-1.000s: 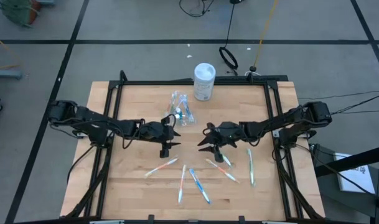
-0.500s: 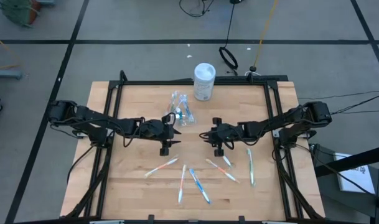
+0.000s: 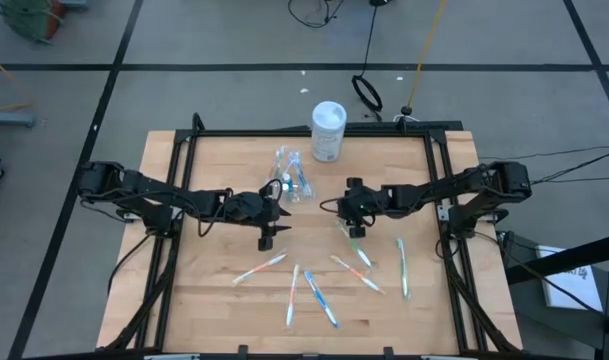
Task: Pick & Place toothbrushing station
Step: Put the blue mouthwash into the transparent organizer
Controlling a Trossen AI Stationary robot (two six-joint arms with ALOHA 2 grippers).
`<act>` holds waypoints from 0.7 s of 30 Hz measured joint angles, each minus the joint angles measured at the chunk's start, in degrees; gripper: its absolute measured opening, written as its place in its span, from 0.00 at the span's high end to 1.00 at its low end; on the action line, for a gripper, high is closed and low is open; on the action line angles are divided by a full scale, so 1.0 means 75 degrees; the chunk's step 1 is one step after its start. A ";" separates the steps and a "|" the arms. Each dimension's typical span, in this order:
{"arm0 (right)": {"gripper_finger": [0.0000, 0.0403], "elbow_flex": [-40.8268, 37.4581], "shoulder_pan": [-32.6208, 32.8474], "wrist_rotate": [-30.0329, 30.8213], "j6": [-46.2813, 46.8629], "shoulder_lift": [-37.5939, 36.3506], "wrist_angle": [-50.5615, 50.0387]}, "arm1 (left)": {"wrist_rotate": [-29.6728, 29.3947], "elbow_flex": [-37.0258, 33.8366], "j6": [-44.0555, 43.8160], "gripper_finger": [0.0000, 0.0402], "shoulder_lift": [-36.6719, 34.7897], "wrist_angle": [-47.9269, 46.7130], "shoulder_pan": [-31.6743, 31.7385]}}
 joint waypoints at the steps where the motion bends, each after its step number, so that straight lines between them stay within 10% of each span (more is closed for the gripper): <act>1: 0.55 0.0000 -0.0085 -0.0076 -0.0005 0.0000 -0.0043 | 0.0000 0.0000 -0.0123 0.55 0.0000 -0.0003 -0.0001; 21: 0.58 -0.1130 -0.0236 -0.0755 -0.0474 0.0000 0.1069 | -0.0023 0.0000 -0.1233 0.55 0.0000 -0.0006 -0.0006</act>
